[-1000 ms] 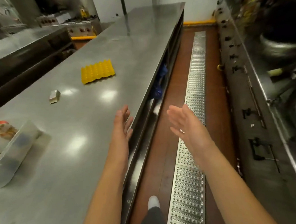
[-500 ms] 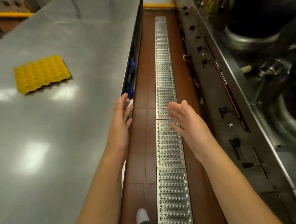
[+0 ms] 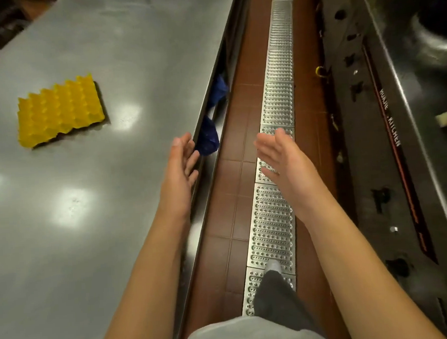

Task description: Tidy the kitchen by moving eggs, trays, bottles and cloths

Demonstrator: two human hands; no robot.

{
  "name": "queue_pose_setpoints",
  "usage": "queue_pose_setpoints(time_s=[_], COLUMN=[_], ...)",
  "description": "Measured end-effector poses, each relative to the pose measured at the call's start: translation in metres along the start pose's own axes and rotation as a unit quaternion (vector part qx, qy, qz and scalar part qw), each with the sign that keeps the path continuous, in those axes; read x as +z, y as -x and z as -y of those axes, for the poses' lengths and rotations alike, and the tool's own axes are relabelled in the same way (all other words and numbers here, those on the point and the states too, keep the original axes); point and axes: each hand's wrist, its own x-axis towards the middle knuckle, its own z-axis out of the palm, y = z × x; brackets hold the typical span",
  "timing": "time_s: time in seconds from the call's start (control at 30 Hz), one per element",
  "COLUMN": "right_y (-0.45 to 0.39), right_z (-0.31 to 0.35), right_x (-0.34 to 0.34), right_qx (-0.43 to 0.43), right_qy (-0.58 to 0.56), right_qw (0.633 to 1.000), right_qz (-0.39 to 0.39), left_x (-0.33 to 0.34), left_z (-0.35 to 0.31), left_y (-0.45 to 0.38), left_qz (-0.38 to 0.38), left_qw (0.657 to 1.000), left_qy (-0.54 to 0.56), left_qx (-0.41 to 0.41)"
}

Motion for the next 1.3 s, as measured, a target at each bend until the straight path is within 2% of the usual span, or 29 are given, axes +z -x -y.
queue_pose_setpoints(time_s=[0.13, 0.3, 0.6, 0.77, 0.9, 1.03, 1.3], right_y=[-0.072, -0.141, -0.233, -0.285, -0.326, -0.366, -0.457], right_z=[0.03, 0.061, 0.087, 0.11, 0.136, 0.153, 0.158], right_x=[-0.02, -0.006, 0.056, 0.098, 0.127, 0.16, 0.205], right_qx=[0.002, 0.012, 0.037, 0.022, 0.008, -0.012, 0.055], right_qy=[-0.012, -0.023, -0.013, 0.017, 0.063, 0.082, 0.067], right_qw=[0.999, 0.994, 0.977, 0.974, 0.97, 0.963, 0.948], right_qz=[0.041, 0.109, 0.211, 0.226, 0.233, 0.258, 0.307], left_x=[0.042, 0.059, 0.027, 0.002, -0.008, -0.014, -0.034], left_z=[-0.013, -0.04, -0.069, -0.082, -0.101, -0.126, -0.128], left_y=[-0.044, -0.077, -0.15, -0.218, -0.288, -0.349, -0.407], left_qz=[-0.033, -0.093, -0.218, -0.243, -0.242, -0.238, -0.324], left_qw=[0.999, 0.995, 0.974, 0.967, 0.966, 0.966, 0.941], left_qy=[0.003, 0.008, 0.017, 0.048, 0.079, 0.084, 0.085], left_qx=[-0.011, 0.02, 0.054, 0.056, 0.034, 0.052, 0.037])
